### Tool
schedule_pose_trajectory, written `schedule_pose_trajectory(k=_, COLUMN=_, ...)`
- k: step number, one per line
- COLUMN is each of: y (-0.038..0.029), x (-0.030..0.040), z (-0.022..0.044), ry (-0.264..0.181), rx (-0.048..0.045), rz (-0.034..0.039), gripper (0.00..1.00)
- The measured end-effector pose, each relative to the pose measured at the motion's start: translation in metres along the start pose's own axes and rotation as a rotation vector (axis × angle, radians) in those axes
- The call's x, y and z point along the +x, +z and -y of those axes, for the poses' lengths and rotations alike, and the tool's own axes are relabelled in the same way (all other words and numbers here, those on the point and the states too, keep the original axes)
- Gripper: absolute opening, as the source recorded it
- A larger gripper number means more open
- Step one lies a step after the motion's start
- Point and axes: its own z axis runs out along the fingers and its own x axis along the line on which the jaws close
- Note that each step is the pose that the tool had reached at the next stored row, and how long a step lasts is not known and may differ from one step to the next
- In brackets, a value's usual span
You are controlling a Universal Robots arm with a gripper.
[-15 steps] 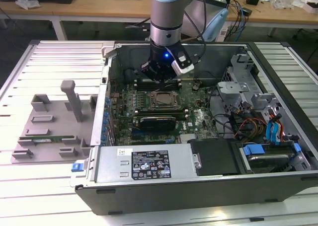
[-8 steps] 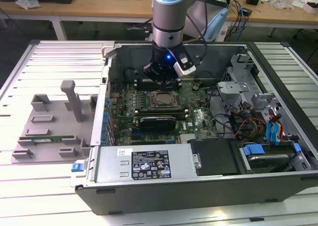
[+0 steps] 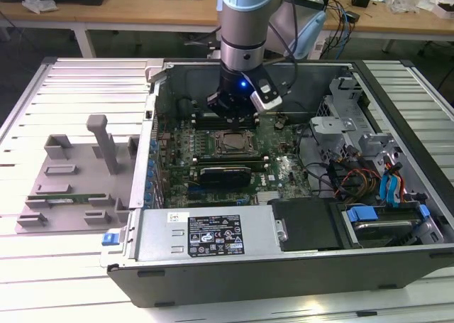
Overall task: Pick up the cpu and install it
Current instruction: 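Install the first cpu locking lever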
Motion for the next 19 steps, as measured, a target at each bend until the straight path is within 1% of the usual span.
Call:
schedule_pose_trajectory(k=9, y=0.0065, x=-0.0050, z=0.0007, ry=0.000, rx=-0.0002, rz=-0.0003, gripper=0.11)
schedule_pose_trajectory(k=13, y=0.0062, x=-0.0052, z=0.0007, ry=0.000, rx=-0.0002, rz=0.0000, gripper=0.11)
schedule_pose_trajectory(k=16, y=0.0021, x=-0.0052, z=0.0005, ry=0.000, rx=-0.0001, rz=-0.0002, gripper=0.11)
schedule_pose_trajectory(k=19, y=0.0022, x=-0.0052, z=0.0034, ry=0.000, rx=-0.0002, rz=-0.0005, gripper=0.11)
